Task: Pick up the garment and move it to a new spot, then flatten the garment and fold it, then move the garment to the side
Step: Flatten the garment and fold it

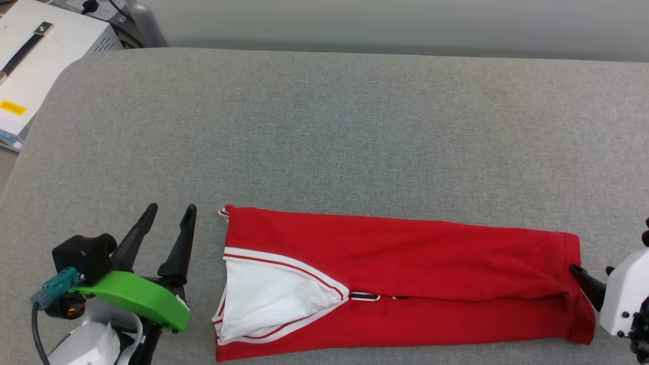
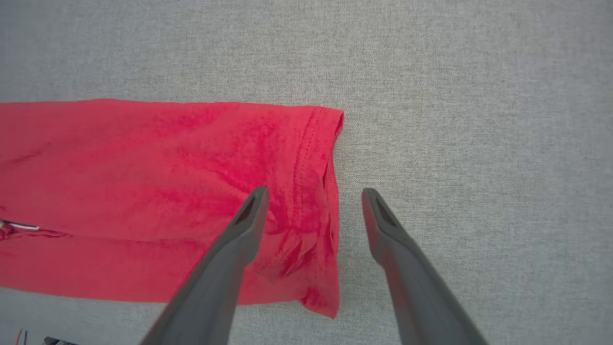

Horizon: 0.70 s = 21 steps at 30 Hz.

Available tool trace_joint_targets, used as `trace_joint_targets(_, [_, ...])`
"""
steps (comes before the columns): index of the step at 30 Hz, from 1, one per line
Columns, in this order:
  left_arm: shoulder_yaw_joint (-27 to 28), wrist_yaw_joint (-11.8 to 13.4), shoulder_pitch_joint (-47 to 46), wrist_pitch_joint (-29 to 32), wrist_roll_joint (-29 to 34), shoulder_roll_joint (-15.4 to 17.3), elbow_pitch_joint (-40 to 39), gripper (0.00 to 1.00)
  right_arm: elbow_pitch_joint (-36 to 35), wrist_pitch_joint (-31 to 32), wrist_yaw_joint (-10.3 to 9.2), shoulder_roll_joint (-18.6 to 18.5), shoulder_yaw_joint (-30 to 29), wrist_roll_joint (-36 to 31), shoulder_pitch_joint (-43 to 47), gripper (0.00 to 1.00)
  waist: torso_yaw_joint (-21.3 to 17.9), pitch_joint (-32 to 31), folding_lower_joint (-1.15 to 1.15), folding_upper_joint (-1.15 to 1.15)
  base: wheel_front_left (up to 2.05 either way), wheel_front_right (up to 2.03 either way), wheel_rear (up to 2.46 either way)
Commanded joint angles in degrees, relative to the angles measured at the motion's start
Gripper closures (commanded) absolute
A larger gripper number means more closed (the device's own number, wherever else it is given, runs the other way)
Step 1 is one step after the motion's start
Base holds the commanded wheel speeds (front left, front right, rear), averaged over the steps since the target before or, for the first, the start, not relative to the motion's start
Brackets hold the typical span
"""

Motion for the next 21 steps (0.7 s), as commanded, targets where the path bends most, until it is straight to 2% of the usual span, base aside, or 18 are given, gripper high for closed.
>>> trace_joint_targets(1, [1.01, -0.08, -0.82, -0.65, 1.57, -0.91, 0.69, 0.0, 0.73, -0.17, -0.02, 0.93, -0.69, -1.05, 0.22, 0.0, 0.27, 0.55, 0.0, 0.68, 0.0, 0.0, 0.0])
trace_joint_targets(2, [5.27, -0.64, -0.51, -1.01, 6.06, -3.59, 1.62, 0.0, 2.89, -1.13, -0.02, 2.72, -2.44, -3.18, -0.14, 0.0, 0.56, 1.22, 0.0, 0.68, 0.0, 0.0, 0.0])
trace_joint_targets(5, [10.96, -1.92, 1.05, -1.04, 12.85, -7.19, 1.08, 0.0, 5.39, -2.07, -0.02, 4.3, -3.43, -3.76, -0.67, 0.0, 0.7, 1.77, 0.0, 0.68, 0.0, 0.0, 0.0])
trace_joint_targets(8, [16.56, -3.9, 3.41, -1.05, 17.94, -11.81, 0.01, 0.0, 7.88, -2.9, -0.02, 4.65, -3.46, -3.94, -0.87, 0.0, 0.84, 2.27, 0.0, 0.68, 0.0, 0.0, 0.0])
trace_joint_targets(11, [21.2, -7.25, 6.04, -1.06, 21.63, -16.53, -0.09, 0.0, 10.55, -4.02, -0.02, 4.65, -3.23, -3.37, -1.1, 0.0, 1.1, 2.92, 0.0, 0.68, 0.0, 0.0, 0.0])
trace_joint_targets(16, [24.57, -12.96, 6.92, -1.06, 26.13, -20.47, 2.4, 0.0, 14.04, -4.52, -0.02, 4.51, -2.02, -0.75, -1.13, 0.0, 1.6, 3.56, 0.0, 0.68, 0.0, 0.0, 0.0])
trace_joint_targets(21, [27.94, -15.42, 6.22, -1.07, 28.58, -22.79, 3.34, 0.0, 16.35, -4.43, -0.02, 4.5, -0.01, 3.27, -0.6, 0.0, 1.83, 3.48, 0.0, 0.68, 0.0, 0.0, 0.0])
